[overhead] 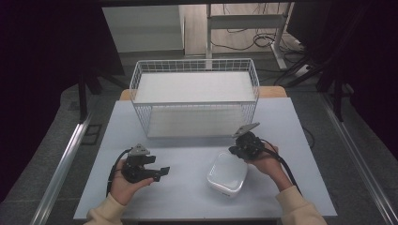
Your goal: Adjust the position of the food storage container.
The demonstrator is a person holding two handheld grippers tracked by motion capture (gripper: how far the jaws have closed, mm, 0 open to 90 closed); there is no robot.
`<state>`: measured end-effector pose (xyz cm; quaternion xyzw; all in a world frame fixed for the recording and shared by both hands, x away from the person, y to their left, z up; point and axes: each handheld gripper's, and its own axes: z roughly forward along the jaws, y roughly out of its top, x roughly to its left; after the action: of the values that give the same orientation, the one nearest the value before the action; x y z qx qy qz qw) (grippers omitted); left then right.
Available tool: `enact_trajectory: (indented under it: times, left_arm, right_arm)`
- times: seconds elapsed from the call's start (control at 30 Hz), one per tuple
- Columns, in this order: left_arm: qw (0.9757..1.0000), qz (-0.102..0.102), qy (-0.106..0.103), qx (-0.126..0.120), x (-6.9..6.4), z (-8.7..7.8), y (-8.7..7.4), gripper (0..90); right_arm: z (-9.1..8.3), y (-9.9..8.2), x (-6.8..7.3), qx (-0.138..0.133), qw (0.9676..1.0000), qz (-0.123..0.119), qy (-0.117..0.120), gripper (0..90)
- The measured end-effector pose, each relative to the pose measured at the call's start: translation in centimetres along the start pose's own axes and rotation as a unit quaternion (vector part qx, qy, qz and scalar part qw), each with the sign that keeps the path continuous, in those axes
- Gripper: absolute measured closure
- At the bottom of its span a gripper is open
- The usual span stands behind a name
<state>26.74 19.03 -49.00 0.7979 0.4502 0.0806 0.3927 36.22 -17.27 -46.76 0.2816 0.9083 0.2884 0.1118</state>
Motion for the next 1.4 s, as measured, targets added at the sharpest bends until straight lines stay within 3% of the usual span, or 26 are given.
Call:
enact_trajectory:
  times: [0.17, 0.23, 0.33, 0.37, 0.4, 0.47, 0.53, 0.57, 0.7, 0.8, 0.97, 1.03, 1.4]
  left_arm:
    - [1.0000, -0.001, 0.001, -0.003, 0.0, -0.2, 0.0, 23.9]
    - [1.0000, -0.001, 0.002, -0.006, 0.0, -0.3, 0.1, 23.9]
    - [1.0000, -0.002, 0.001, -0.008, -0.1, -0.4, 0.2, 23.9]
    - [1.0000, -0.002, 0.002, -0.009, 0.0, -0.5, 0.2, 23.9]
    - [1.0000, -0.002, 0.001, -0.009, 0.0, -0.5, 0.2, 23.9]
    - [0.9999, -0.004, 0.001, -0.009, 0.1, -0.5, 0.1, 23.9]
    - [0.9999, -0.006, 0.002, -0.009, 0.2, -0.4, 0.1, 23.9]
    - [1.0000, -0.005, 0.002, -0.008, 0.1, -0.4, 0.2, 24.0]
    - [1.0000, -0.001, 0.001, -0.009, -0.1, -0.4, 0.3, 24.0]
    - [1.0000, 0.000, 0.000, -0.009, -0.1, -0.3, 0.4, 24.0]
    - [1.0000, -0.003, 0.001, -0.005, 0.1, -0.1, 0.2, 24.1]
    - [1.0000, -0.004, 0.001, -0.006, 0.2, -0.2, 0.2, 24.1]
    - [1.0000, -0.001, 0.001, -0.004, 0.0, -0.1, 0.2, 24.2]
  right_arm:
    - [0.0, 0.2, 0.4, -0.005, 0.9999, -0.002, -0.012, 89.1]
    - [-1.4, 0.0, 0.2, -0.018, 0.9993, 0.012, -0.031, 89.2]
    - [-2.6, -0.3, 0.0, -0.030, 0.9986, 0.025, -0.037, 89.2]
    - [-4.1, -1.0, -0.2, -0.043, 0.9972, 0.043, -0.044, 89.1]
    - [-4.1, -1.0, -0.2, -0.043, 0.9972, 0.043, -0.044, 89.1]
    - [-5.5, -2.9, 0.1, -0.044, 0.9959, 0.058, -0.053, 89.1]
    - [-5.9, -3.7, 0.2, -0.040, 0.9954, 0.065, -0.058, 89.1]
    - [-6.3, -5.5, 0.4, -0.027, 0.9945, 0.081, -0.061, 89.1]
    - [-5.9, -7.5, 0.5, -0.011, 0.9935, 0.102, -0.050, 89.1]
    - [-4.8, -8.0, 0.5, 0.001, 0.9933, 0.110, -0.036, 89.1]
    - [-3.2, -7.0, 1.1, 0.011, 0.9949, 0.097, -0.022, 89.1]
    - [-2.9, -6.5, 1.4, 0.014, 0.9952, 0.092, -0.030, 89.1]
    - [-1.1, -4.0, 3.4, 0.012, 0.9978, 0.064, -0.006, 89.1]
